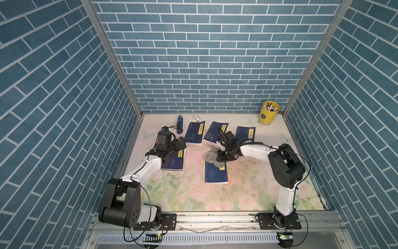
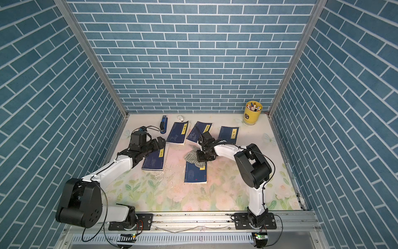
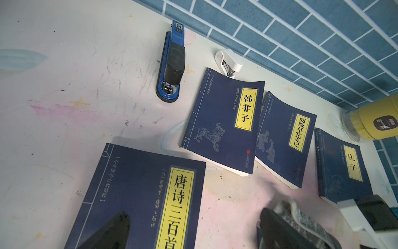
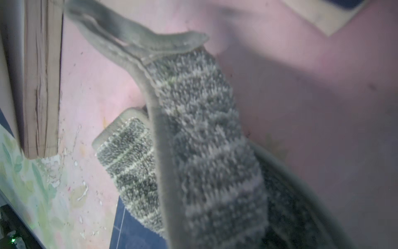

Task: Wipe the cover of the book
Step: Wipe the dirt from the cover of the book.

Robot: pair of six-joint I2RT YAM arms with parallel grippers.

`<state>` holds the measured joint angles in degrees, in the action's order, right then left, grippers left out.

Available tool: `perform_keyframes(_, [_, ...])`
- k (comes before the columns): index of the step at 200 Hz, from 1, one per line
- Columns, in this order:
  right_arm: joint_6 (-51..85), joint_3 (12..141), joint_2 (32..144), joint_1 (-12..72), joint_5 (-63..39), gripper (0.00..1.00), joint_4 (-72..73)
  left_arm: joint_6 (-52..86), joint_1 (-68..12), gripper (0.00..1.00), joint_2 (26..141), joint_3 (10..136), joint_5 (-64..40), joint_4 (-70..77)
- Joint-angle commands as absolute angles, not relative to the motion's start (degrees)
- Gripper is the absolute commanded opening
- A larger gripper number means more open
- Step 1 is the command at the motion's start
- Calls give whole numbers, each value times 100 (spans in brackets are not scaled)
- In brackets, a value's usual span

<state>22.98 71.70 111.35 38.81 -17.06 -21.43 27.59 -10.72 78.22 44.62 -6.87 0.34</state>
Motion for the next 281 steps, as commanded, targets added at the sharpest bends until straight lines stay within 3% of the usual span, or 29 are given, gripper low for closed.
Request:
perform_keyframes(1, [2075, 6801, 11395, 3939, -1150, 2, -2972, 2691, -1036, 100, 7644, 4377, -677, 18])
perform_keyframes(57, [2977, 4976, 9821, 4786, -948, 3, -3005, 2620, -1037, 100, 7787, 4499, -605, 34])
perform_keyframes(97, [3342, 4484, 9561, 4912, -1085, 4, -2629, 2715, -1037, 100, 7903, 4509, -626, 147])
perform_keyframes(156, [2540, 5560, 10578, 3732, -1130, 4, -2402, 2719, -1055, 99, 7666, 4376, -722, 93])
perform_keyframes(204, [1966, 6992, 11502, 3485, -1003, 4, -2902, 2771, -1107, 99, 7605, 4195, -839, 154])
perform_keyframes(281, [1808, 6656, 10079, 3011, -397, 5, -3521, 2715, -1304, 99, 7907, 4296, -948, 268])
